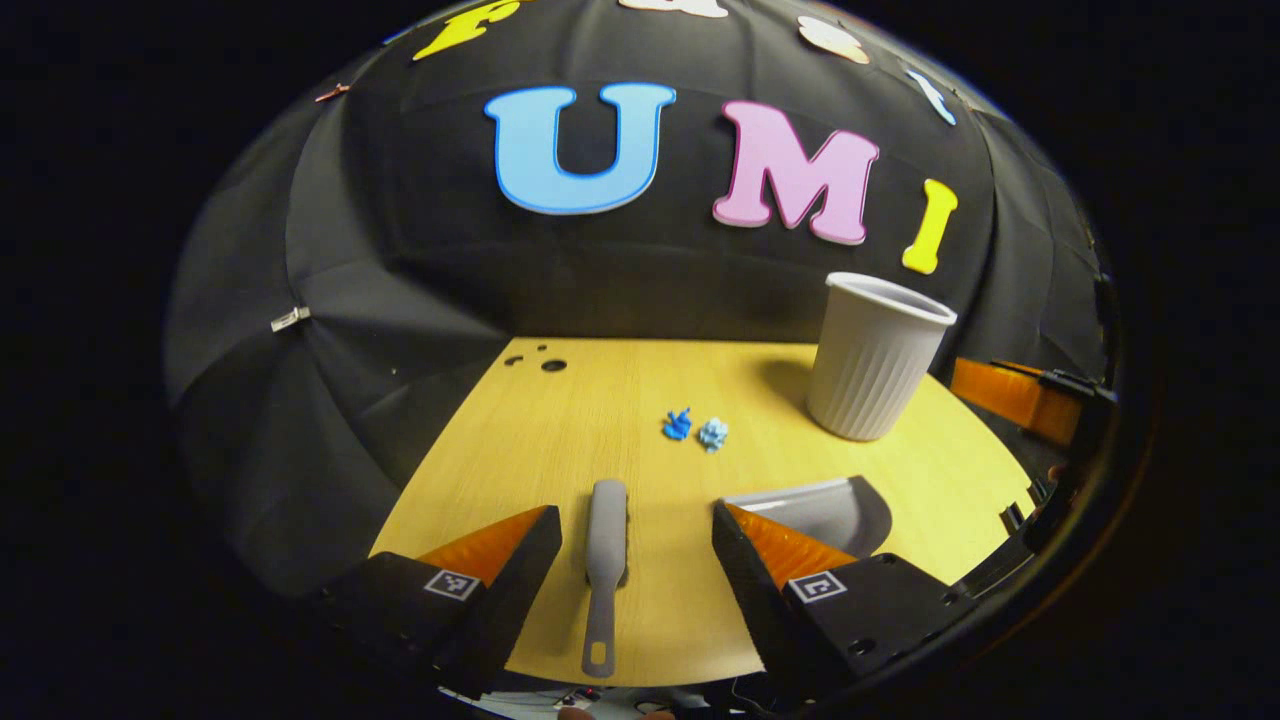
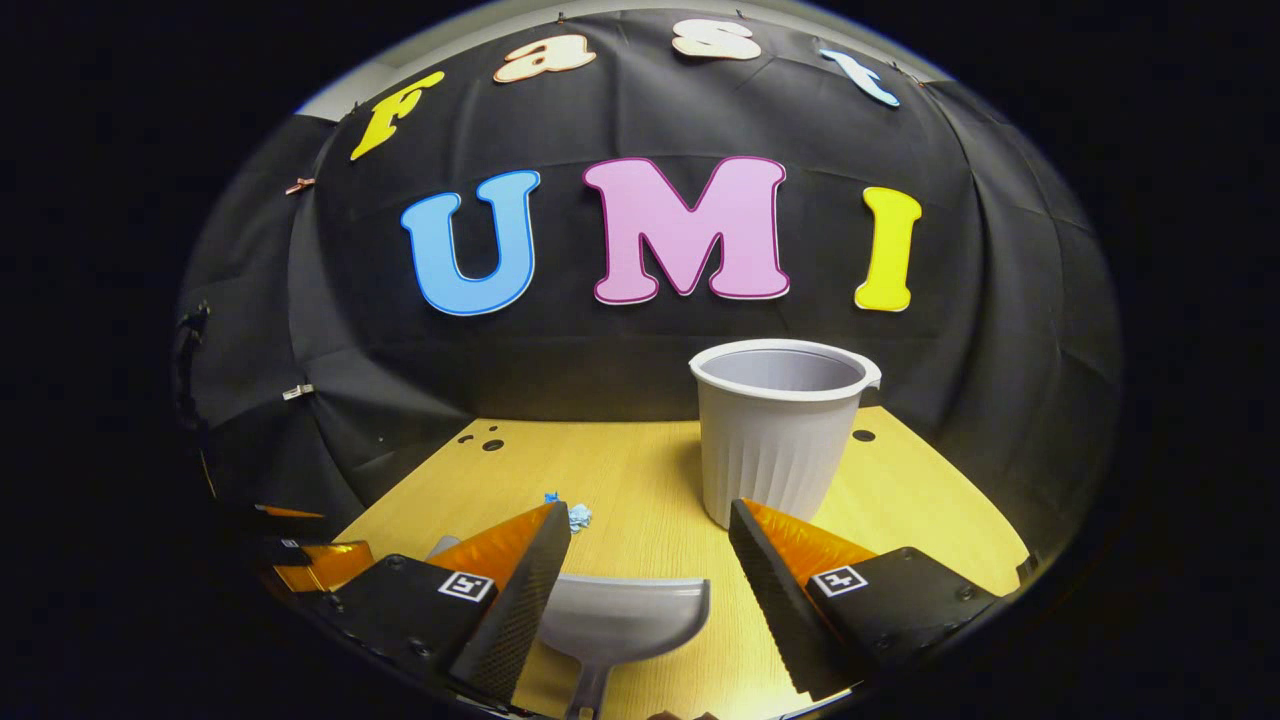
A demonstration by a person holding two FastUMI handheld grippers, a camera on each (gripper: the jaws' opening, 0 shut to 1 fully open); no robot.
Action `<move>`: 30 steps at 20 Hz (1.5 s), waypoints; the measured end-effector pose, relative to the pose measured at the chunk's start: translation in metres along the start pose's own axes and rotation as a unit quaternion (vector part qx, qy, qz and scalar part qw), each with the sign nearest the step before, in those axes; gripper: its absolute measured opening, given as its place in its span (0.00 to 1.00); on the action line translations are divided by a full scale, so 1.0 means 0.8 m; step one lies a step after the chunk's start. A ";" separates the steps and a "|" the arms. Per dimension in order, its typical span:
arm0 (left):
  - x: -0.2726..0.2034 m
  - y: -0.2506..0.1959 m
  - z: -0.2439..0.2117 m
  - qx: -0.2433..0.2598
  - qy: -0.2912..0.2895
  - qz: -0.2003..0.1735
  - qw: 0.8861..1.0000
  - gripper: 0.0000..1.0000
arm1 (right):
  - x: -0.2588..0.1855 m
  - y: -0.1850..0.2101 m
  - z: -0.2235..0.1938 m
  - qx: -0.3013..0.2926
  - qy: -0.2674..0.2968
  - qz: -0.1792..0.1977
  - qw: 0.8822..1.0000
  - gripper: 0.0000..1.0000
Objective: Pick up the small broom and dustpan from the desktop, sweep the trash into the dustpan with the broom, and then empty the trash into the garbage bin.
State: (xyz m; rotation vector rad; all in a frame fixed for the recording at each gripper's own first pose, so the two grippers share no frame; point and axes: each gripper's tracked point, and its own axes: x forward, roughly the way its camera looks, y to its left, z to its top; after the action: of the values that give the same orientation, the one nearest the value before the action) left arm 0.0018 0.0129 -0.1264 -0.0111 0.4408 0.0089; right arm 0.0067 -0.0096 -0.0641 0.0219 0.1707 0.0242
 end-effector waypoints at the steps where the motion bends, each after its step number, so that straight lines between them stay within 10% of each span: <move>1: 0.008 0.003 -0.014 -0.003 0.023 0.004 1.000 0.96 | 0.003 -0.001 -0.003 0.002 0.003 0.002 1.000 0.99; 20: 0.102 0.040 -0.176 0.002 0.367 0.040 0.929 0.95 | 0.054 -0.018 -0.054 -0.004 0.074 0.075 0.994 0.99; 26: 0.119 0.038 -0.176 0.044 0.396 0.022 0.917 0.80 | 0.046 -0.025 -0.061 0.013 0.085 0.058 0.995 0.99; 30: 0.126 0.026 -0.180 0.022 0.403 0.004 0.915 0.53 | 0.034 -0.021 -0.065 0.036 0.099 0.043 0.993 0.99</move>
State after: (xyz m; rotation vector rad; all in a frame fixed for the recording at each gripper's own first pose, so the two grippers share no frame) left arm 0.0318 0.0327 -0.2997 0.0332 1.2716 0.0015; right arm 0.0252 -0.0250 -0.1205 0.0983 0.3697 0.1060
